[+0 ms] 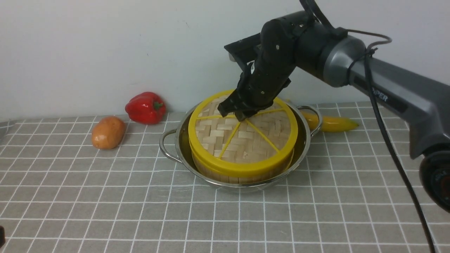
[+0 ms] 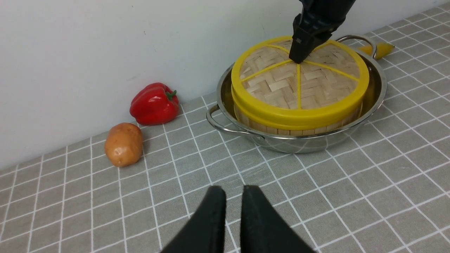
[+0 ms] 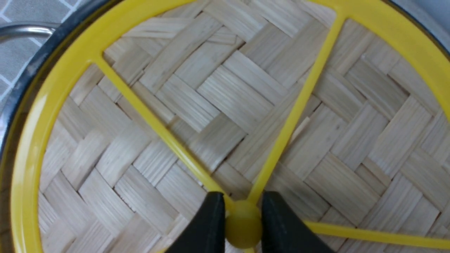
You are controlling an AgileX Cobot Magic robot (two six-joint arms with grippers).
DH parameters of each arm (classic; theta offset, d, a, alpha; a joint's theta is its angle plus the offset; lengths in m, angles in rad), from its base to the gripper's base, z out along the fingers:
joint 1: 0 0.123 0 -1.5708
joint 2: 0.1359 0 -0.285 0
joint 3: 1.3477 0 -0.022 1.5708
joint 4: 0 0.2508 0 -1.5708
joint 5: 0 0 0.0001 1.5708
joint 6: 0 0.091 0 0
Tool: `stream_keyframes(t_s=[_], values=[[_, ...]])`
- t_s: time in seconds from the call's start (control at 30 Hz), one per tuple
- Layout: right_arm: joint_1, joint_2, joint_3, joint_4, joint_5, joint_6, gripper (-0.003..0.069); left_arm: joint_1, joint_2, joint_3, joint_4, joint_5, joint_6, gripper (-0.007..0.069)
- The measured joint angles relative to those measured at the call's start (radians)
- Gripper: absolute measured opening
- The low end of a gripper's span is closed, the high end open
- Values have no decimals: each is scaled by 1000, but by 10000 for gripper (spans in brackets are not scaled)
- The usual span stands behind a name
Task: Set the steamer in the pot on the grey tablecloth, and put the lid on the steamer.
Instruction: 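Place the bamboo steamer lid onto the steamer basket in the pot with the right gripper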
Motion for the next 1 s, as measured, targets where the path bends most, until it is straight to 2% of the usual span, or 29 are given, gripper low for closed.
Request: stream_keyframes(t_s=[0.33,1.0], values=[[0,2,-61,2,47,-3,147,0,0,0,0,0,0,64],[2,42,-77,11,40,-3,146,0,0,0,0,2,0,64]])
